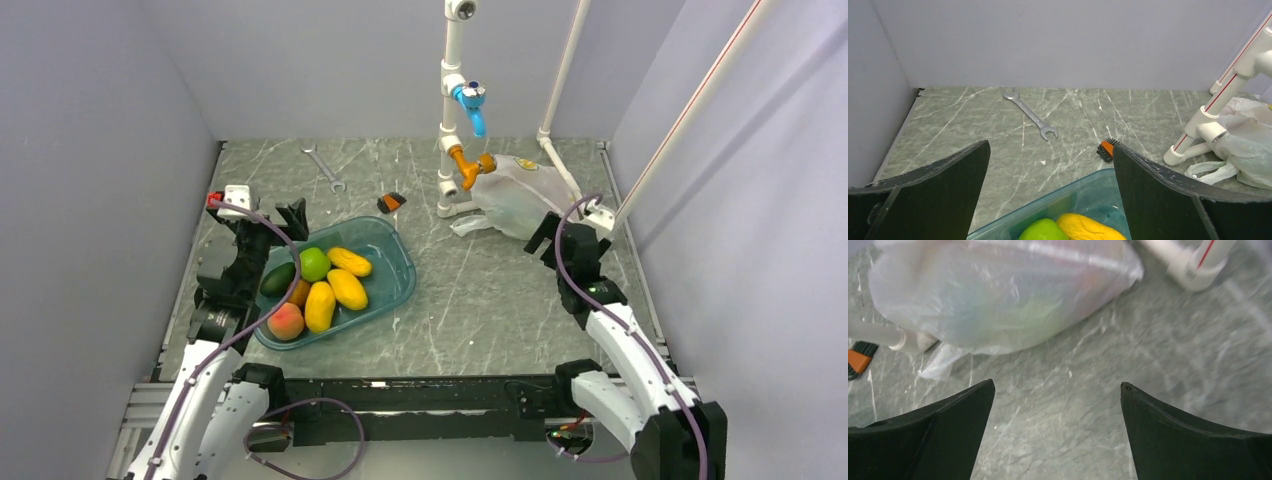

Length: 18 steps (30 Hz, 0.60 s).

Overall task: Take the fake fruits out of the plastic bag
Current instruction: Pick up the plastic bag at the center of the board.

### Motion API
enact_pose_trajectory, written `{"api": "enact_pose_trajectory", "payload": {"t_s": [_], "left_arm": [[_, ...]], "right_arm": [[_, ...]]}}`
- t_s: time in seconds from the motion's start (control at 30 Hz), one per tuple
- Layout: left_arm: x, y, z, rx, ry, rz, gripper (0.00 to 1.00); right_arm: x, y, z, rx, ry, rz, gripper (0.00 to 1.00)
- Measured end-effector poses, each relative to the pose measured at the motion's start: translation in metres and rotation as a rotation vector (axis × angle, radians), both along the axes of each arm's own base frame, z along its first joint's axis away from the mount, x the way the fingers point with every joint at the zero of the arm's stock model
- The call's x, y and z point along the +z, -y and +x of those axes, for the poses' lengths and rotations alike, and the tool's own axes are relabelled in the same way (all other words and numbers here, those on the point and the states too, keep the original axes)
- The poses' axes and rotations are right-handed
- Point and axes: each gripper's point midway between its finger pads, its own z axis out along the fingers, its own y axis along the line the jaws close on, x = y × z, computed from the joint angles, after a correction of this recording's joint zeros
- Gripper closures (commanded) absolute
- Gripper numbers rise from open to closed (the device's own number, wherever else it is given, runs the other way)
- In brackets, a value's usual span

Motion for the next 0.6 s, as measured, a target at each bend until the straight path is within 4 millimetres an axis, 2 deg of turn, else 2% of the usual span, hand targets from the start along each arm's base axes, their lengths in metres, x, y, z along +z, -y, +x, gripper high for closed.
{"api": "enact_pose_trajectory", "payload": {"t_s": [0.13, 0.27, 0.53, 0.6], "left_arm": [[-0.003, 0.001, 0.003, 0.0, -0.016, 0.002, 0.01], [-0.004, 0.001, 0.005, 0.0, -0.023, 0.003, 0.01], [-0.009, 0.003, 0.009, -0.009, -0.044, 0.004, 0.01], [-0.01, 0.004, 0.01, -0.011, -0.048, 0.005, 0.01]], "right_arm": [[-0.046, -0.017, 0.002, 0.012, -0.044, 0.122, 0.0], [-0.079, -0.039, 0.008, 0.033, -0.051, 0.277, 0.0], [-0.113, -0.085, 0.047, 0.062, -0.056, 0.541, 0.0], [-0.113, -0.096, 0.061, 0.07, -0.04, 0.592, 0.0]]}}
